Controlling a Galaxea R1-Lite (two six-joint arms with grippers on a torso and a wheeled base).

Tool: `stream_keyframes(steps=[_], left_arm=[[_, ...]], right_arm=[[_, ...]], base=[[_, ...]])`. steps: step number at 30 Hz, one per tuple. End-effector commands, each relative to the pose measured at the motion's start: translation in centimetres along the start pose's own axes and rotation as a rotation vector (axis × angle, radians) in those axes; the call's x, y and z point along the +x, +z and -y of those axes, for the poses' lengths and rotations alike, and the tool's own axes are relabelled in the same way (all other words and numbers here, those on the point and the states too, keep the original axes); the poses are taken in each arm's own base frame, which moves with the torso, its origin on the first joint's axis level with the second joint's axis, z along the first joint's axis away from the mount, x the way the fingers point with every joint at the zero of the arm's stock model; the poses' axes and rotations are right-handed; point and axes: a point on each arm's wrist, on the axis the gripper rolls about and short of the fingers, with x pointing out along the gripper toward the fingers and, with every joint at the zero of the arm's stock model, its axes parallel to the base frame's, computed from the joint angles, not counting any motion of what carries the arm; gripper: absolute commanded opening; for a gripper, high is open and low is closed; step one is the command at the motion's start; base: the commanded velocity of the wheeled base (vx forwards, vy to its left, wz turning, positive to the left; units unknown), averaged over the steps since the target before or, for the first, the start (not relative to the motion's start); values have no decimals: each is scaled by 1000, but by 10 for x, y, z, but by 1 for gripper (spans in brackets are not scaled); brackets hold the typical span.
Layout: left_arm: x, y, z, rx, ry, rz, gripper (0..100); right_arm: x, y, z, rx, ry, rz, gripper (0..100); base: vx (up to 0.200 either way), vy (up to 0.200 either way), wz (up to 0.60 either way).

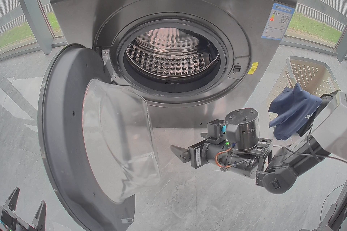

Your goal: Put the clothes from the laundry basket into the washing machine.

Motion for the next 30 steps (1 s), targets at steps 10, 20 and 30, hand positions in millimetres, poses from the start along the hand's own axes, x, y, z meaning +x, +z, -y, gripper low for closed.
stream_keyframes(steps=[10,20,30], left_arm=[[0,-5,0,-2,2,-4,100],[0,-5,0,-2,2,-4,100],[0,-5,0,-2,2,-4,100]], right_arm=[[24,-14,-33,-27,83,20,100],[29,-6,-32,-19,83,55,100],[70,-13,-38,-20,85,75,100]], base=[[-40,0,0],[0,0,0],[0,0,0]])
